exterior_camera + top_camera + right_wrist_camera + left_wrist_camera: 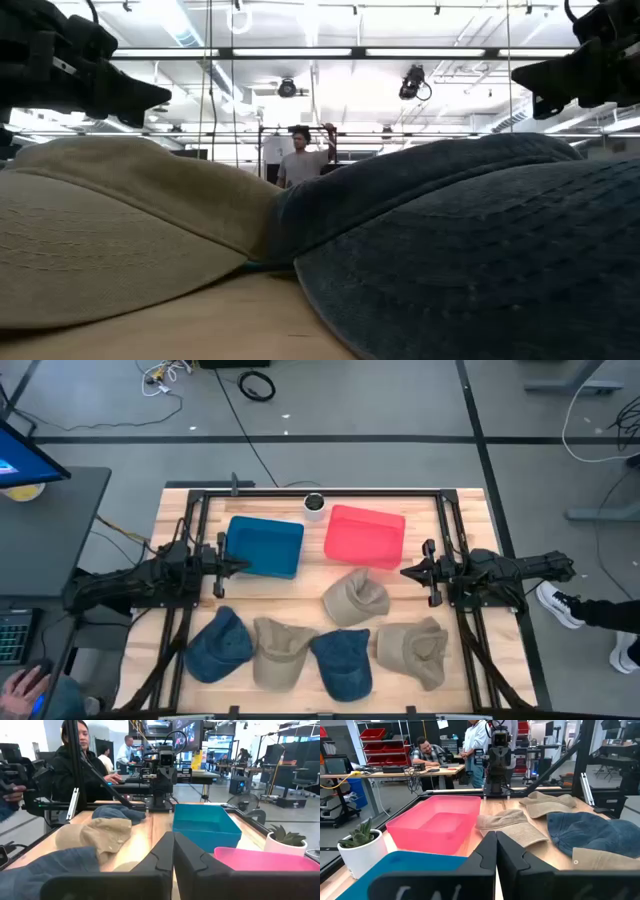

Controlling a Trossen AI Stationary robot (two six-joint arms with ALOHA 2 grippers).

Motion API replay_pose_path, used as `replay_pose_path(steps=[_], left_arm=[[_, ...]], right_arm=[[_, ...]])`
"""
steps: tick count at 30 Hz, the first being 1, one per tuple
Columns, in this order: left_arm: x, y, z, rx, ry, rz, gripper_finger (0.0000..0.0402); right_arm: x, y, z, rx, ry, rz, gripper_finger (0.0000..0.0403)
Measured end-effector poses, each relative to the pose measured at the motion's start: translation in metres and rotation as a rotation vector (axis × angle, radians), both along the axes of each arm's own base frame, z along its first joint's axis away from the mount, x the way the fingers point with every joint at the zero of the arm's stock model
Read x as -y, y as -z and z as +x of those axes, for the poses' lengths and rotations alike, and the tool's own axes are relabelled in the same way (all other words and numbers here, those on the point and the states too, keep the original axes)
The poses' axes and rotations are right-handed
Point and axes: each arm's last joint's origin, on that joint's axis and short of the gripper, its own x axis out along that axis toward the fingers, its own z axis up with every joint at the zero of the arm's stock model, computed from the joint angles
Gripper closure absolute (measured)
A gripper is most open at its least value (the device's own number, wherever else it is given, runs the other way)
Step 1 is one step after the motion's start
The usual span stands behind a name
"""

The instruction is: Pick & Place hat

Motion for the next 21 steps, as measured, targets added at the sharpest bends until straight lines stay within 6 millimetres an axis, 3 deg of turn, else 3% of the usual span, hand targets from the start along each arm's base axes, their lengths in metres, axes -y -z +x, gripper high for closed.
replay_pose_path(steps=[13,21], left_arm=[[0.0001,-0.0043,-0.0001,0.048,0.002,-0.053,0.0397],[-0.0017,-0.0074,-0.0005,0.085,-0.056,-0.144,0.0326]], right_arm=[[0.0008,-0.0034,-0.0002,0.035,0.029,-0.038,0.0389],[0.0009,-0.0099,-0.0009,0.102,0.027,0.009,0.0362]])
